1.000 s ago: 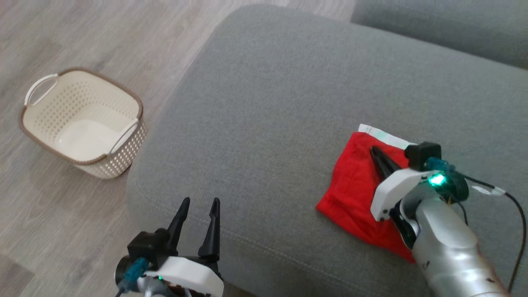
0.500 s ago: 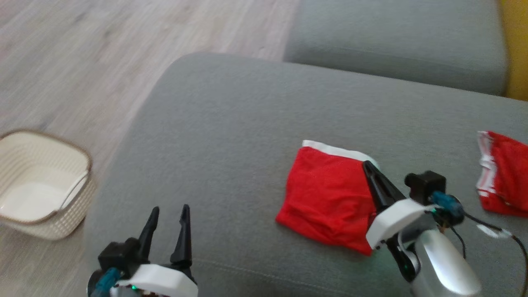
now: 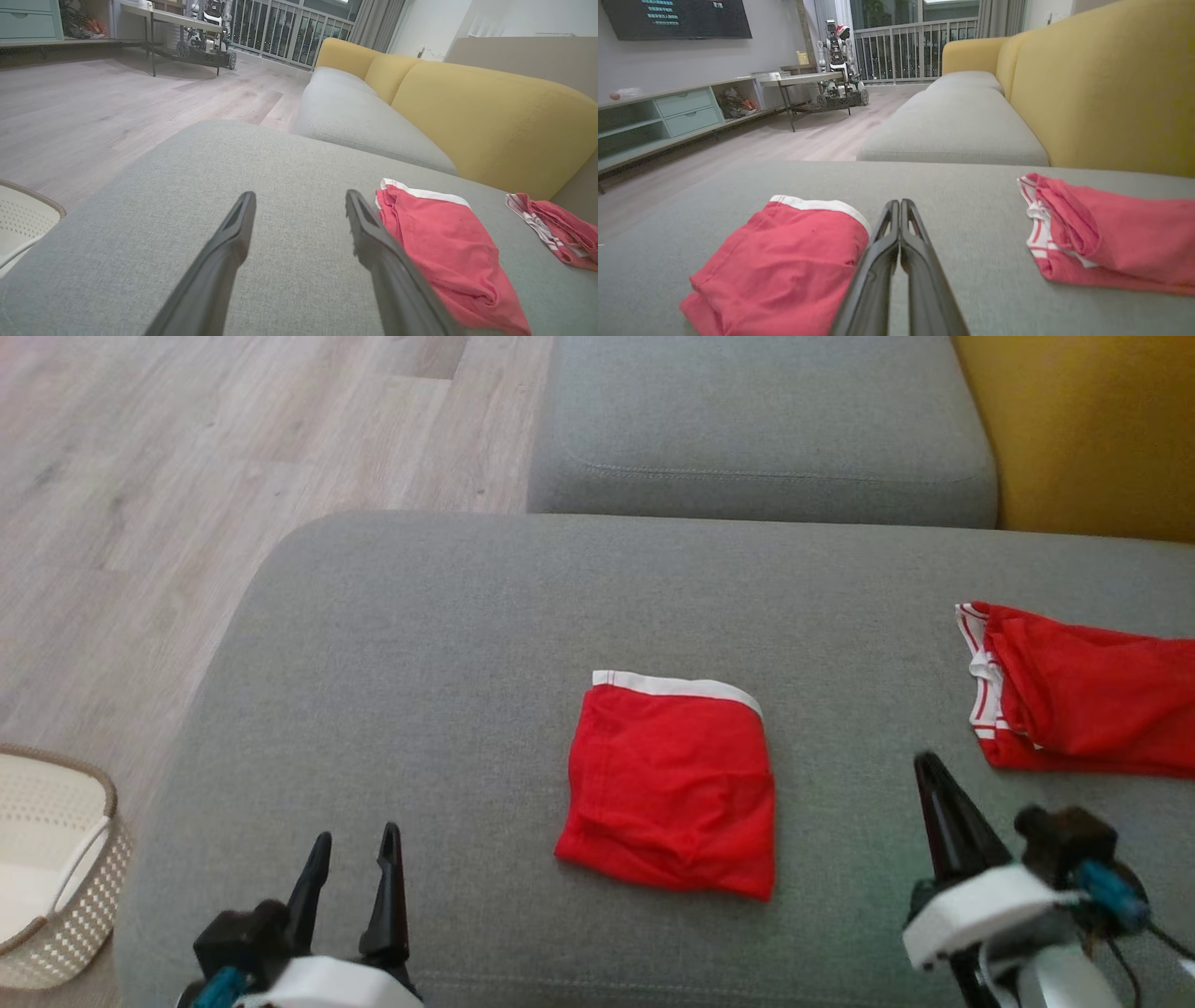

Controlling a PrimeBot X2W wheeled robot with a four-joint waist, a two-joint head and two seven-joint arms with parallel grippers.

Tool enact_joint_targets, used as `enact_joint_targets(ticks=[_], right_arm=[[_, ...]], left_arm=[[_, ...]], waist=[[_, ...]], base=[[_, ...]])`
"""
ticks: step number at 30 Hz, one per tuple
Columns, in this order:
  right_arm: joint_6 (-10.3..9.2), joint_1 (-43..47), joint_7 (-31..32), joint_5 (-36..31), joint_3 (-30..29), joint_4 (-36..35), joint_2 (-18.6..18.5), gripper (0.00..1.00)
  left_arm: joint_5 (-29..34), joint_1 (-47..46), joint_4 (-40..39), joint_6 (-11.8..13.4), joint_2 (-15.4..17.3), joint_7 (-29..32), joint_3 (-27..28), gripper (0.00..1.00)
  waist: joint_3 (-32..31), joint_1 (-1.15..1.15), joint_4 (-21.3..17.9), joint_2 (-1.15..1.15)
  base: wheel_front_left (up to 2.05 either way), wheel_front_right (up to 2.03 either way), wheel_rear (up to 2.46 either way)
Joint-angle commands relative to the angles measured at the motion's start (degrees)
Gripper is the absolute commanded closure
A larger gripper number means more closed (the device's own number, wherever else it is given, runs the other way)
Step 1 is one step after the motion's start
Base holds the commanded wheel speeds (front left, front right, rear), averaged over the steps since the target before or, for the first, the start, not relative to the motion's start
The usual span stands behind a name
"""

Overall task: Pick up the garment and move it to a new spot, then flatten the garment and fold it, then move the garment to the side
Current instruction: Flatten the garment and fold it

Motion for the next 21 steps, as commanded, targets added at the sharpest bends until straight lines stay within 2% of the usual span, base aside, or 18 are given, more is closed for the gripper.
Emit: enact_joint_targets(ticks=[1,2,3,4,11,21], right_arm=[[-0.02,-1.1,0.0,0.4,0.8,-2.8,0.0,1.00],[-0.02,-0.5,0.0,0.4,0.4,-3.4,0.0,1.00],[-0.02,0.0,-0.1,0.3,-0.1,-4.0,0.0,0.59],[-0.02,0.5,-0.2,0.5,-0.5,-4.6,0.0,0.00],[-0.02,3.3,-0.7,1.8,-0.2,-5.7,0.0,0.00],[-0.02,2.5,-1.1,2.5,-0.4,-5.2,0.0,0.00]], left_arm=[[0.0,-2.1,-1.6,-0.2,-0.3,-0.7,1.9,0.00],[-0.1,-1.9,-1.6,-0.2,-0.3,-0.7,1.9,0.00],[-0.2,-1.7,-1.6,-0.2,-0.3,-0.7,1.9,0.00],[-0.3,-1.5,-1.6,-0.1,-0.3,-0.7,1.8,0.00],[0.1,-1.3,-2.6,-0.3,-0.3,-0.7,1.4,0.00],[0.5,-1.7,-3.9,-0.6,-0.3,-0.7,1.6,0.00]], waist=[[-0.1,0.00,-0.3,0.00],[-0.1,0.00,-0.5,0.00],[-0.2,0.00,-0.7,0.00],[-0.2,0.00,-0.9,0.00],[-0.3,0.00,-1.4,0.00],[0.6,0.00,-1.7,0.00]], base=[[0.00,0.00,0.00],[0.00,0.00,0.00],[0.00,0.00,0.00],[0.00,0.00,0.00],[0.00,0.00,0.00],[0.00,0.00,0.00]])
